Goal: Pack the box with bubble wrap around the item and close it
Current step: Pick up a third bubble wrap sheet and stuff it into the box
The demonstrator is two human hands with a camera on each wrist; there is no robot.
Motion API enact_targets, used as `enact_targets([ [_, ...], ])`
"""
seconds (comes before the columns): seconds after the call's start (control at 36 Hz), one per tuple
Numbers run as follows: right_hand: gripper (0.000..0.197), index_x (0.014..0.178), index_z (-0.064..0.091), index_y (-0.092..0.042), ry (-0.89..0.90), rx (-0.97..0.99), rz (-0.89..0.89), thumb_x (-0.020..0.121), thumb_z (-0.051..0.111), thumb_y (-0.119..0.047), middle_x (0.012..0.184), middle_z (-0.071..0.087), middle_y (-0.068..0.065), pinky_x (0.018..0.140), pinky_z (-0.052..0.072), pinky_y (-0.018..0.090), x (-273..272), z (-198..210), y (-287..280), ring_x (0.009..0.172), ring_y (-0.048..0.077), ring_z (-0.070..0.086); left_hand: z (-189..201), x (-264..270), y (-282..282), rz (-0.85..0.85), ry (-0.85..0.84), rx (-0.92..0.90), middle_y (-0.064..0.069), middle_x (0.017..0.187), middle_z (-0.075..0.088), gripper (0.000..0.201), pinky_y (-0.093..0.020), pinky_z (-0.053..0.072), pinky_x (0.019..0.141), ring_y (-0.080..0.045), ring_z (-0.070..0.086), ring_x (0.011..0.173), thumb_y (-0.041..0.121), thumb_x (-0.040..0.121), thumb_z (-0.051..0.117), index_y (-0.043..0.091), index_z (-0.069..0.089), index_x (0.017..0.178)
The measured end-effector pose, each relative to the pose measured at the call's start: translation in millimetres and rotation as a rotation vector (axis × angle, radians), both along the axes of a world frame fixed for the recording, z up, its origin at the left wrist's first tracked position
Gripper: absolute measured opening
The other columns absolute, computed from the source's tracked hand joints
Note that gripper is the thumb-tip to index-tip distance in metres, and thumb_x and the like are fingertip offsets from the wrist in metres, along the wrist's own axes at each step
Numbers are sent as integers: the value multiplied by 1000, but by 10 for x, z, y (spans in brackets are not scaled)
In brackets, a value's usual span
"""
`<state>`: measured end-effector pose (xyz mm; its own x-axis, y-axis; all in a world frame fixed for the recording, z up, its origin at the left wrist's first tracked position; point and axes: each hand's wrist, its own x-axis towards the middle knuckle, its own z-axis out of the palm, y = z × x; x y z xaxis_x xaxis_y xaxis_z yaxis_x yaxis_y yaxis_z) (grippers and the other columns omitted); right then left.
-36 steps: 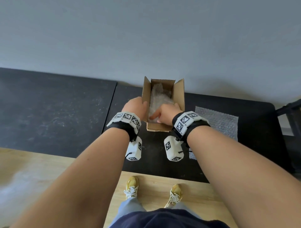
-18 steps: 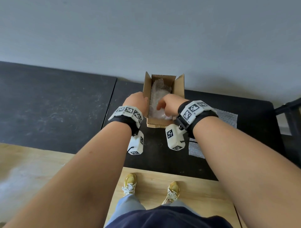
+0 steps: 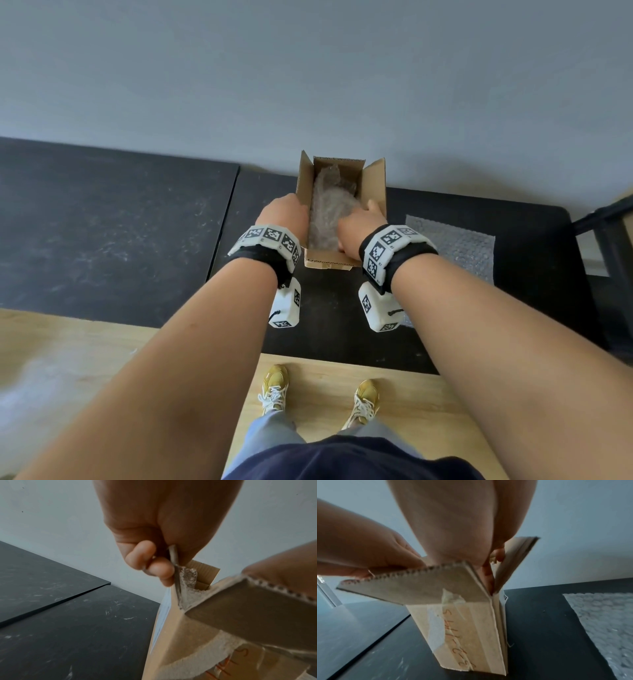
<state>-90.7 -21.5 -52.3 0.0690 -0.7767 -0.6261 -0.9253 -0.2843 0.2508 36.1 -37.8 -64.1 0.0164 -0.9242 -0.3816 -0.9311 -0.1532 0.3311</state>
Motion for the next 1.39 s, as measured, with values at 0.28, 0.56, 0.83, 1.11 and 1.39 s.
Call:
enact_targets([
  [0.28,21,99,64,-13,-245,-54,-99,97,47,-24,93,64,1,101,37,37,-23,-52,-62,95,22,58,28,-3,-12,-3,0,-16,-8,85,55,17,-34,40,66,-28,54,78,20,100,37,10,47,91],
  [0.56,35,130,57,-8,-347,118,-290,101,46,-23,132,57,13,97,44,36,179,-177,-59,120,30,55,42,16,8,-14,10,2,-13,101,64,21,-34,39,67,-27,53,79,20,100,38,7,54,102],
  [0.83,36,132,58,-11,-352,92,-252,98,48,-20,132,57,12,101,44,38,156,-181,-19,122,29,55,122,14,42,-122,-75,-1,-13,121,59,27,-40,51,91,-31,60,109,12,102,39,3,55,121],
  [1.11,30,118,60,1,-381,-5,-419,99,44,-15,121,62,16,87,47,34,81,-65,-15,111,32,60,79,-20,2,-25,17,-10,-13,105,64,27,-33,39,68,-25,52,80,23,102,38,4,55,110],
  [1.39,36,127,58,-4,-520,-41,-461,95,49,-16,129,59,18,93,46,39,17,-128,44,120,35,56,97,5,21,-75,31,42,-10,96,64,23,-35,48,66,-27,62,79,21,96,51,5,51,113],
])
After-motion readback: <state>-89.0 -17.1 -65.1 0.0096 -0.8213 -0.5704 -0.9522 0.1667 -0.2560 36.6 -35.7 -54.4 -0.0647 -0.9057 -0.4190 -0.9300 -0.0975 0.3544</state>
